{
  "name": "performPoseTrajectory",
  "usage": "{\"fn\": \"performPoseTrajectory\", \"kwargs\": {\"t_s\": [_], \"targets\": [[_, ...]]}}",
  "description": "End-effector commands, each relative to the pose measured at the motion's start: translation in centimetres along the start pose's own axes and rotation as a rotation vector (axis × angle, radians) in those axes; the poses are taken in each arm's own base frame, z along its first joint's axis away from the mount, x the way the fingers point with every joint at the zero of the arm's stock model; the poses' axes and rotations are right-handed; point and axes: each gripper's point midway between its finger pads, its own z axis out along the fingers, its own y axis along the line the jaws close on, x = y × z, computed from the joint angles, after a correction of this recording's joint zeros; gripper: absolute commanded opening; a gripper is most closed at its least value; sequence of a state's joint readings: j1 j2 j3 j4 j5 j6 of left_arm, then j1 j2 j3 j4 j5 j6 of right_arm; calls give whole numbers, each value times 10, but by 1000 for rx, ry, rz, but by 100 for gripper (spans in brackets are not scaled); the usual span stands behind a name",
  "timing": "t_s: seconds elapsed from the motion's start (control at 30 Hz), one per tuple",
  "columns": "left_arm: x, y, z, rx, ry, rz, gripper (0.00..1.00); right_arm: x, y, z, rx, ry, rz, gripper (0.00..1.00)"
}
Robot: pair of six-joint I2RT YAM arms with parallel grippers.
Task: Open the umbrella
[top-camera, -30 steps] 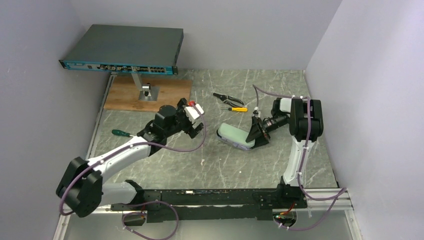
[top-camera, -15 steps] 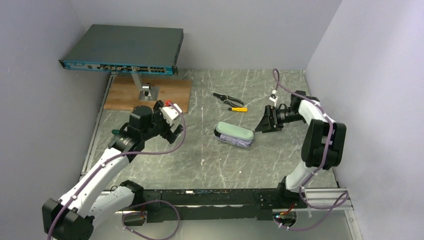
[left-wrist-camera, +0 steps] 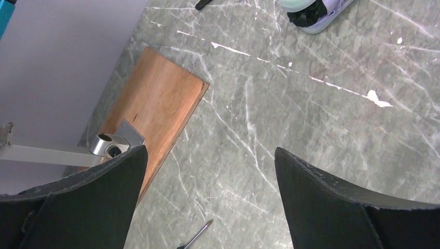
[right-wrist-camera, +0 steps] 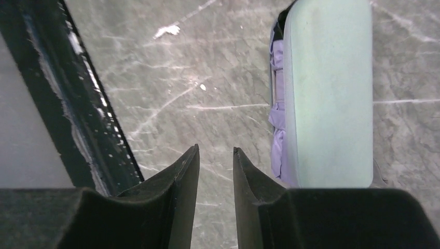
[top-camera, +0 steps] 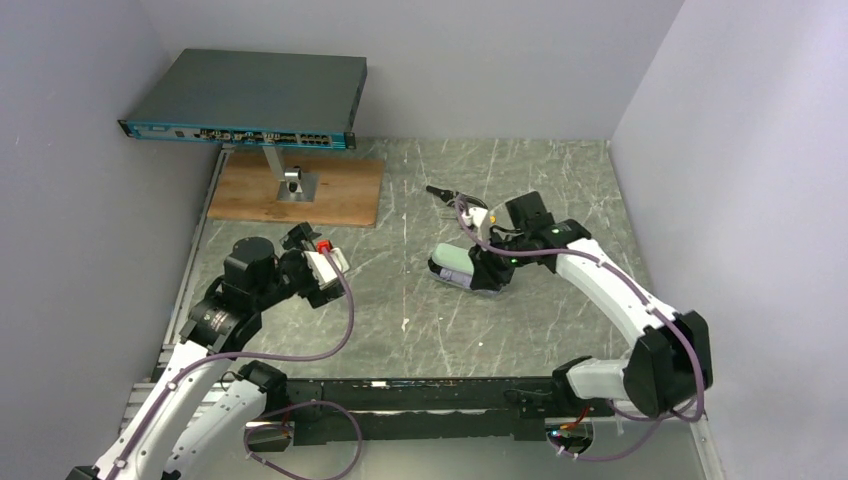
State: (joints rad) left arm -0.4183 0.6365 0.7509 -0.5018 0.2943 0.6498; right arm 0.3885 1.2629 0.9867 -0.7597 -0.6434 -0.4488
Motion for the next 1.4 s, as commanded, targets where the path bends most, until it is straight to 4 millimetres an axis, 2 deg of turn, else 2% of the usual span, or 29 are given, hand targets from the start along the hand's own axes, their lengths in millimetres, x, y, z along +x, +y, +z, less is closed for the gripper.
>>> {"fn": "performPoseTrajectory", "kwargs": {"t_s": [0.0,0.17,0.37,0.47,0.63,0.73,0.97,1.03,1.17,1.27,1.37], "targets": [[4,2,-5,-11,21,40,98,6,-22,21,92,72,-78,32],[4,9,-4,-46,11,57,97,10,-33,39,116,130,-109,34],[-3,22,-2,-100,0,34,98,11,-55,46,189,200,-121,39],[-4,28,-1,-113,9,25,98,1,-67,41,258,193,-146,45],[-8,25,2,-86,-8,21,98,-22,-78,24,342,155,-186,59],[-6,25,6,-83,0,22,98,-24,-89,20,380,166,-217,66],[-5,26,11,-63,15,38,98,-14,-108,28,353,246,-224,84],[-3,27,12,-67,29,41,98,-10,-101,33,260,253,-190,88],[1,31,14,-81,49,41,98,-6,-79,35,71,255,-119,88],[1,30,15,-78,46,38,98,0,-59,39,-44,258,-101,81],[2,30,16,-80,49,31,97,8,-53,47,-71,274,-78,78]]}}
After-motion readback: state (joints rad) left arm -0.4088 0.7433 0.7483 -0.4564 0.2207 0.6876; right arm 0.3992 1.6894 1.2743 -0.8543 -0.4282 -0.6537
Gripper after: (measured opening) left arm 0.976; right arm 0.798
